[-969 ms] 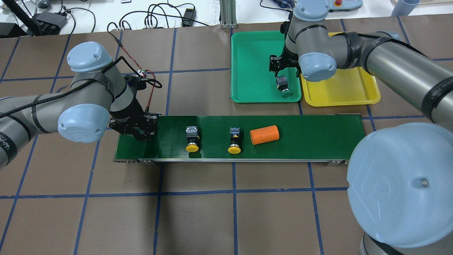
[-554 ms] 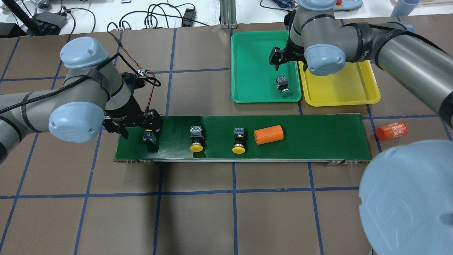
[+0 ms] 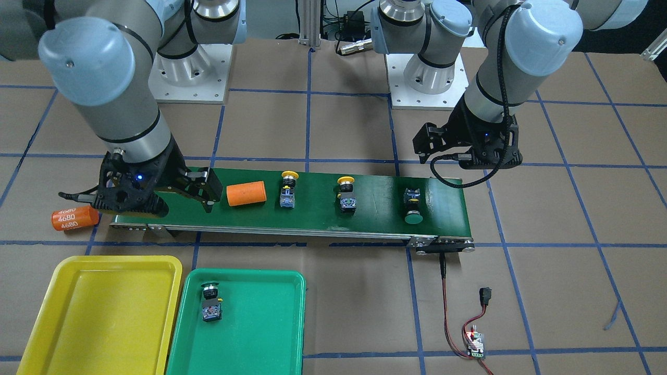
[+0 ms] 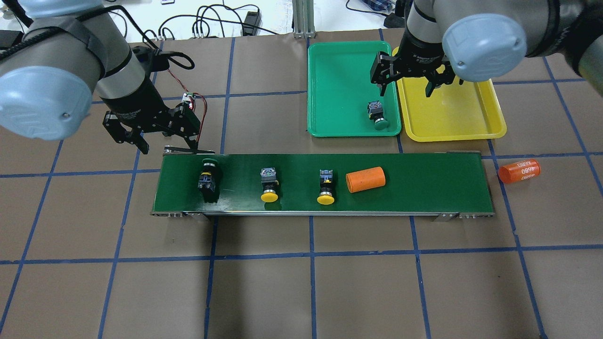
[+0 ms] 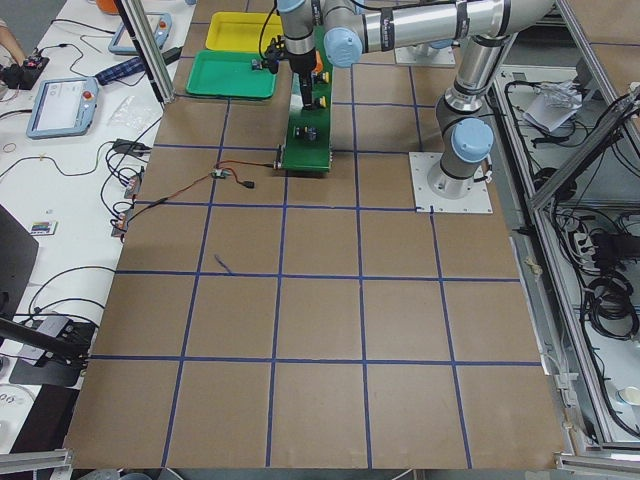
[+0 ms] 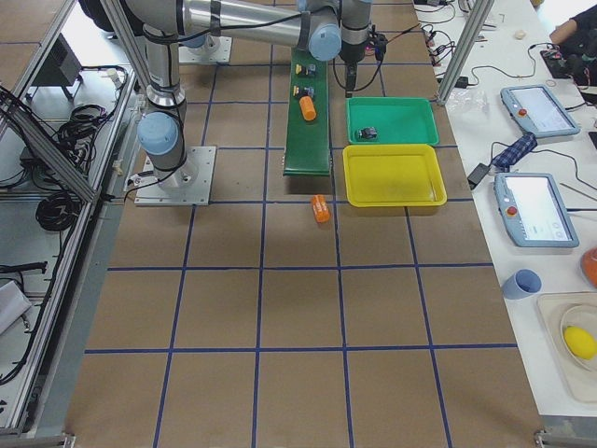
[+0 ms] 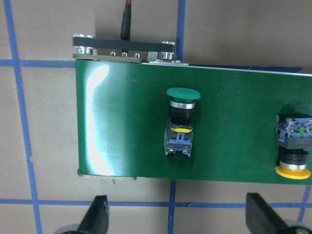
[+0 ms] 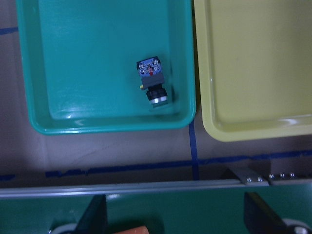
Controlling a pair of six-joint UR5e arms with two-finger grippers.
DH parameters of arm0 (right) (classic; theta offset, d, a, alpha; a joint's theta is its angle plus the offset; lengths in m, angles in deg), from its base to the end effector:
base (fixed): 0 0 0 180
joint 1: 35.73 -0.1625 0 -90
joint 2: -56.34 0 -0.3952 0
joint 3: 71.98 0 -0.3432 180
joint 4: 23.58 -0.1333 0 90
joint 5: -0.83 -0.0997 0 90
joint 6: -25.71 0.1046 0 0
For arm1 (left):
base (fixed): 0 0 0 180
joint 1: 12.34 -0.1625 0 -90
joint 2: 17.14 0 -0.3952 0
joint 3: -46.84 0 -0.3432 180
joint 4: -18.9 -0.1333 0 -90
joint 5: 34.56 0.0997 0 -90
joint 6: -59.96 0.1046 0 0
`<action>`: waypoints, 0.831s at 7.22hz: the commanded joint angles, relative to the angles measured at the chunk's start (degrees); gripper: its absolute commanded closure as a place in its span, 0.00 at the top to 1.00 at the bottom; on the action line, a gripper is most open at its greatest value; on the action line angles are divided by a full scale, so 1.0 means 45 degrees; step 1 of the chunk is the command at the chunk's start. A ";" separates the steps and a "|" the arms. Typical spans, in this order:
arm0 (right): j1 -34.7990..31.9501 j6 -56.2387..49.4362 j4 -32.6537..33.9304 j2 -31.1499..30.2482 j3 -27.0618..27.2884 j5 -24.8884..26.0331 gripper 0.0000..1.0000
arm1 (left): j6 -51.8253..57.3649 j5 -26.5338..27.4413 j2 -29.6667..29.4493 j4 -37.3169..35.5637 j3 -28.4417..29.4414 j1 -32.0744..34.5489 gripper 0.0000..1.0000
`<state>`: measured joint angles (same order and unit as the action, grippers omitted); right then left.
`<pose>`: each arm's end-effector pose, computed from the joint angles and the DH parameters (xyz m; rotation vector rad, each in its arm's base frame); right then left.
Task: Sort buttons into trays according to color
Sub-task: 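Move the right gripper back over the belt while the left withdraws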
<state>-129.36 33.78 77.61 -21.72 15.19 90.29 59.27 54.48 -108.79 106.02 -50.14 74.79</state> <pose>0.1672 -0.5145 0.3939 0.1209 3.1257 -0.0550 -0.1129 -0.4456 0.3920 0.0982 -3.1175 -0.1561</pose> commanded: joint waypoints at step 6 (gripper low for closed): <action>-0.0072 0.0100 -0.0416 -0.0329 0.0591 0.0081 1.00 | -0.0762 0.1092 -0.0026 0.0659 0.1358 0.0090 1.00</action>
<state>-129.64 34.03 75.64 -23.16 17.09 90.45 57.21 59.47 -109.82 108.25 -43.58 74.56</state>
